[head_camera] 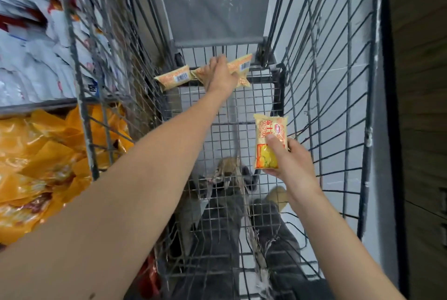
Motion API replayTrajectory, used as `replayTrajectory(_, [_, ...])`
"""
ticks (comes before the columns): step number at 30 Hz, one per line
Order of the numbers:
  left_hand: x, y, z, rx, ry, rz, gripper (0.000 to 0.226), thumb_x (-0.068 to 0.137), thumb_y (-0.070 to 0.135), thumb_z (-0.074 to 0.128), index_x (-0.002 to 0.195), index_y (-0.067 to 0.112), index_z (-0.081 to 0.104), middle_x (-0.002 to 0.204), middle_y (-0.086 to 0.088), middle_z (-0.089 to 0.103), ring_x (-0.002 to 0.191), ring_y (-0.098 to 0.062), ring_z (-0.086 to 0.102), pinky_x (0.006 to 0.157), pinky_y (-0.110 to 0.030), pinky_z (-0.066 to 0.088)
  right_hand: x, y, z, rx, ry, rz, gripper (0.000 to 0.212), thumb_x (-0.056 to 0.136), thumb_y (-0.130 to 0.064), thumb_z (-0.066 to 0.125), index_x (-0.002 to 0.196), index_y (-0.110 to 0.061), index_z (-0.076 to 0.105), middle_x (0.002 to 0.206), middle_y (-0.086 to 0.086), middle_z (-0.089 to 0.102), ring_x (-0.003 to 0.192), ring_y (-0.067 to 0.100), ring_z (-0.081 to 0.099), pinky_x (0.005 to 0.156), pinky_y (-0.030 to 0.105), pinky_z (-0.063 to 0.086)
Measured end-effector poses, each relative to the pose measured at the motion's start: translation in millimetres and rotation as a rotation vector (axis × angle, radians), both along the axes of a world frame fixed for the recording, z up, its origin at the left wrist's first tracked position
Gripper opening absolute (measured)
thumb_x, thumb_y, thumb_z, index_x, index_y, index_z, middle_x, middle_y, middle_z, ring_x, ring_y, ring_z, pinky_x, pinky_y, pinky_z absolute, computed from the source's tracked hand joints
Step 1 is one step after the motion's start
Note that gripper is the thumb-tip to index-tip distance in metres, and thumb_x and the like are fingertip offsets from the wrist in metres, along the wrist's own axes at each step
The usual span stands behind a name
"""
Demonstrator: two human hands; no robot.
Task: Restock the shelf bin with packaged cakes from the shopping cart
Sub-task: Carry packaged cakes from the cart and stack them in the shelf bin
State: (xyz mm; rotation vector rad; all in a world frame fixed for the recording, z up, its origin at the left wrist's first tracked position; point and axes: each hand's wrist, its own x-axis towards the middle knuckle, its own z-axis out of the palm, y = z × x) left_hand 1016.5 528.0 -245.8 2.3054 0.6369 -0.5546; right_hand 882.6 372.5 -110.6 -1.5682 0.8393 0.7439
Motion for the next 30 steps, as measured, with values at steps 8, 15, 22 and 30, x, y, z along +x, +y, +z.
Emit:
replayTrajectory(8, [14, -4, -33, 0.117, 0.082, -0.05, 0.017, 0.089, 0.024, 0.06, 0.106, 0.023, 0.058, 0.104, 0.002, 0.062, 0.09, -0.016, 0.055, 0.067, -0.029, 0.037, -13, -3, -2, 0.071, 0.018, 0.001, 0.013, 0.093, -0.035, 0.055, 0.097, -0.026, 0.062, 0.084, -0.006, 0.074, 0.075, 0.008, 0.07, 0.06, 0.019, 0.053])
replayTrajectory(15, [-67, -11, 50, -0.131, -0.176, 0.122, 0.02, 0.089, 0.017, 0.059, 0.109, 0.016, 0.06, 0.108, -0.001, 0.054, 0.081, -0.001, 0.049, 0.063, -0.01, 0.035, 0, -7, 0, 0.063, 0.026, -0.115, 0.015, 0.097, -0.021, 0.049, 0.111, -0.022, 0.056, 0.105, 0.002, 0.067, 0.09, 0.015, 0.067, 0.066, 0.025, 0.055])
replayTrajectory(22, [-159, -39, 139, -0.339, -0.255, -0.176, 0.03, 0.086, 0.014, 0.063, 0.112, 0.025, 0.053, 0.135, 0.017, 0.044, 0.122, 0.006, 0.04, 0.104, -0.016, 0.033, -2, 0, 2, 0.181, -0.005, -0.232, 0.031, 0.097, -0.01, 0.045, 0.124, -0.024, 0.053, 0.106, 0.001, 0.068, 0.093, 0.018, 0.066, 0.073, 0.035, 0.056])
replayTrajectory(30, [-172, -37, 154, -0.696, -0.082, -0.064, 0.027, 0.091, 0.046, 0.042, 0.102, 0.024, 0.053, 0.116, 0.016, 0.042, 0.107, 0.009, 0.044, 0.089, -0.011, 0.039, -23, -2, 2, 0.353, 0.018, -0.284, 0.023, 0.096, -0.017, 0.044, 0.105, -0.024, 0.063, 0.081, -0.002, 0.07, 0.071, 0.011, 0.064, 0.061, 0.025, 0.05])
